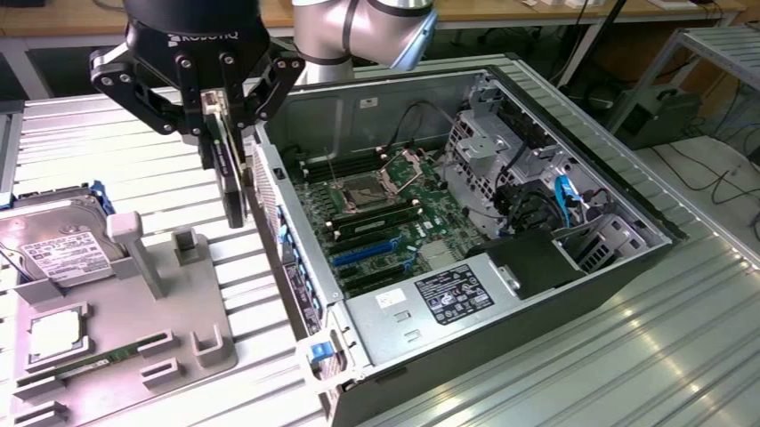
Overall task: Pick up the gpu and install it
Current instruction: 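Pick up the gpu and move the gpu toward the slot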
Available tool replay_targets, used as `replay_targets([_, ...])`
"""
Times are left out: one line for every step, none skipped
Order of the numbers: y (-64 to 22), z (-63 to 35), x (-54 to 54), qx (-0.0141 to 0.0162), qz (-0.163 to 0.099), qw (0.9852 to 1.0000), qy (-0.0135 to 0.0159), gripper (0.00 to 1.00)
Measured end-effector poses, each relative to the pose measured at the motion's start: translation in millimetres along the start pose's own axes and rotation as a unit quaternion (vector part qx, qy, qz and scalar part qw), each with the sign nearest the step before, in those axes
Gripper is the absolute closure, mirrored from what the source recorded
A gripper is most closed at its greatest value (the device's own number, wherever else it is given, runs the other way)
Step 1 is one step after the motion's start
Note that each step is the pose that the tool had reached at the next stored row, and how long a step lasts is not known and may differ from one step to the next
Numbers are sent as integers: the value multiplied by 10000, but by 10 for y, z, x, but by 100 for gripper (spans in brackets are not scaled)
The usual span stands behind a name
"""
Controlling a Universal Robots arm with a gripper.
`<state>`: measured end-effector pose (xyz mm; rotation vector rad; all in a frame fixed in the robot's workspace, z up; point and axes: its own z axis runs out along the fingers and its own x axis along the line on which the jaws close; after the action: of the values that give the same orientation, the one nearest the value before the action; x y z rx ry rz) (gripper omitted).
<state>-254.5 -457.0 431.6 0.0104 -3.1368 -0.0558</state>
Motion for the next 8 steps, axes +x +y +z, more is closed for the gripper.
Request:
replay_targets([0,0,-11,0,0,10000,0,72])
replay_targets([0,0,-22,0,0,10000,0,72])
replay_targets([0,0,-34,0,0,10000,0,72])
replay_targets([0,0,-45,0,0,10000,0,72])
replay_targets([0,0,-57,0,0,10000,0,72])
replay_targets([0,-1,-70,0,0,10000,0,72])
replay_targets([0,0,-83,0,0,10000,0,72])
replay_targets([-1,0,-98,0,0,10000,0,72])
